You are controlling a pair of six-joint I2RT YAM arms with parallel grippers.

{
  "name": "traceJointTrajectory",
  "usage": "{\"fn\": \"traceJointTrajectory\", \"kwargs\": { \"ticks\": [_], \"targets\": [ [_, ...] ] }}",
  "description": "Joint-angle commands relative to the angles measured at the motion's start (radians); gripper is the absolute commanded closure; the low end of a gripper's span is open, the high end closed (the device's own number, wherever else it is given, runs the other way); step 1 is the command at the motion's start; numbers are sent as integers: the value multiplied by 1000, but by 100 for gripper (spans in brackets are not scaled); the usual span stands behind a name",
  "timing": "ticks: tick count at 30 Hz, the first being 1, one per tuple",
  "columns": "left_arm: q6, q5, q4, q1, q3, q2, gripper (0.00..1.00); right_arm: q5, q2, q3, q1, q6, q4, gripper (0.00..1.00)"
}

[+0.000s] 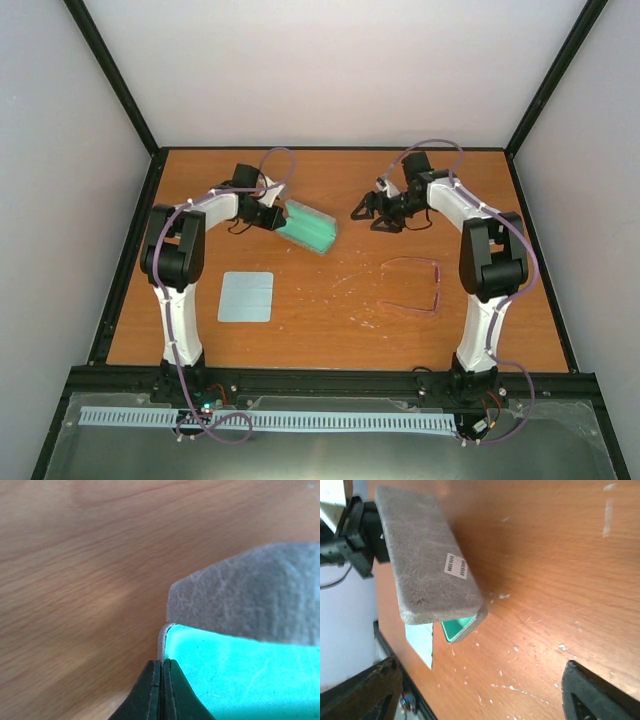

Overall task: Organize the sunglasses
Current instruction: Place the sunglasses case at the center of the board.

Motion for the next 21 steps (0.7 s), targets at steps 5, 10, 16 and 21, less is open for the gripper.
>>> {"fn": "traceJointTrajectory", "kwargs": {
  "ticks": [5, 10, 16, 21],
  "targets": [
    [-123, -190, 45, 4, 46, 18, 100, 241, 12, -31, 81, 88, 10, 97],
    [-138, -228, 49, 1, 83, 63, 100, 313, 86, -14, 133, 152, 18, 97],
    [-141, -266, 65, -7, 87, 100, 100, 354, 167, 49, 149, 193, 28, 97],
    [-140, -283, 78, -13, 84, 126, 100, 351, 225, 111, 155, 210, 37, 97]
  ]
}}
